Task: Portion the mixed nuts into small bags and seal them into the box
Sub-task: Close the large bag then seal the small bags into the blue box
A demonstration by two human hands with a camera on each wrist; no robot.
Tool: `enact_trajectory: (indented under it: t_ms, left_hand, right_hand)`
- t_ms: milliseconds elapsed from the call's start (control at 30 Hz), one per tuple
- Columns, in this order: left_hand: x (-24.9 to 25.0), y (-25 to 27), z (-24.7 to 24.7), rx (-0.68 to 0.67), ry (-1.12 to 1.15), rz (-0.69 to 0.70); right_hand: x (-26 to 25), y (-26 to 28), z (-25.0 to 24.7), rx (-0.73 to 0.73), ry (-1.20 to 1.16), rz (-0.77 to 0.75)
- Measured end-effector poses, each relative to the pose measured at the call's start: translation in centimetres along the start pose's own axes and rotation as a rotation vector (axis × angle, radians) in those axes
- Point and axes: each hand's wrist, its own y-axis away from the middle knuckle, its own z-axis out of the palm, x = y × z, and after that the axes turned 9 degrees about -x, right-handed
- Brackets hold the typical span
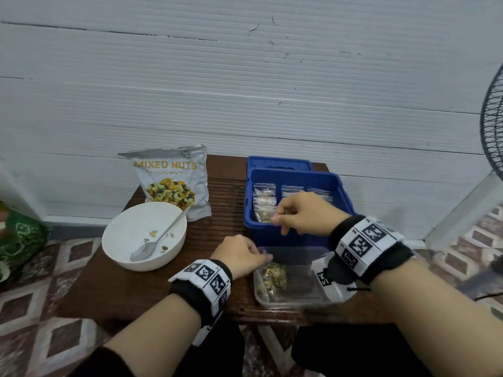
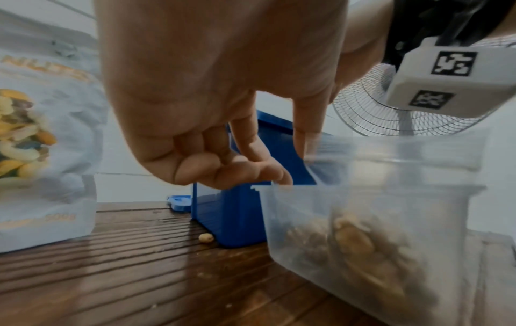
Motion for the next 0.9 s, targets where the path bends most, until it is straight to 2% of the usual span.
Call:
enact_trajectory:
  t_ms: [100,200,300,433,500,700,767,900]
  left_hand:
    - [1.1,0.9,0.0,-0.035,-0.088,-0.044]
    - [1.4,1.7,0.0,-0.082,-0.091,-0.066]
    - [1.3,2.1,0.1,-0.083,-0.035,-0.045]
    - [1.7,2.6,0.0,-0.071,0.062,-0.047]
    - [2.1,2.7,0.0,-0.038,0.144,-0.039]
    - [2.8,3.1,-0.1,-0.066,0.370,-0.003]
    - [2.7,3.2,-0.5,-0.103,0.319,0.060]
    - [2.0,3.0,-1.3,-0.144,0.061,0.202]
  right_hand:
    - [1.3,1.3,2.9,-0.054,-0.031,0.050]
    - [2.5,2.0,5.1,-0.047,-0.093,0.091]
    - [3.0,2.7,6.1,-0.063,-0.095,0.090]
    - [2.9,3.6,6.8,-0.182,-0.172,0.074]
    - [2.6,3.9,7.1,-0.194,-0.149,0.083]
    - [3.0,4.1,7.4,-0.006,-0.006,0.060]
    - [3.5,4.2,6.9,0.029,-0.043,0.063]
    - [4.2,4.8,6.0,0.069,-0.226,0.029]
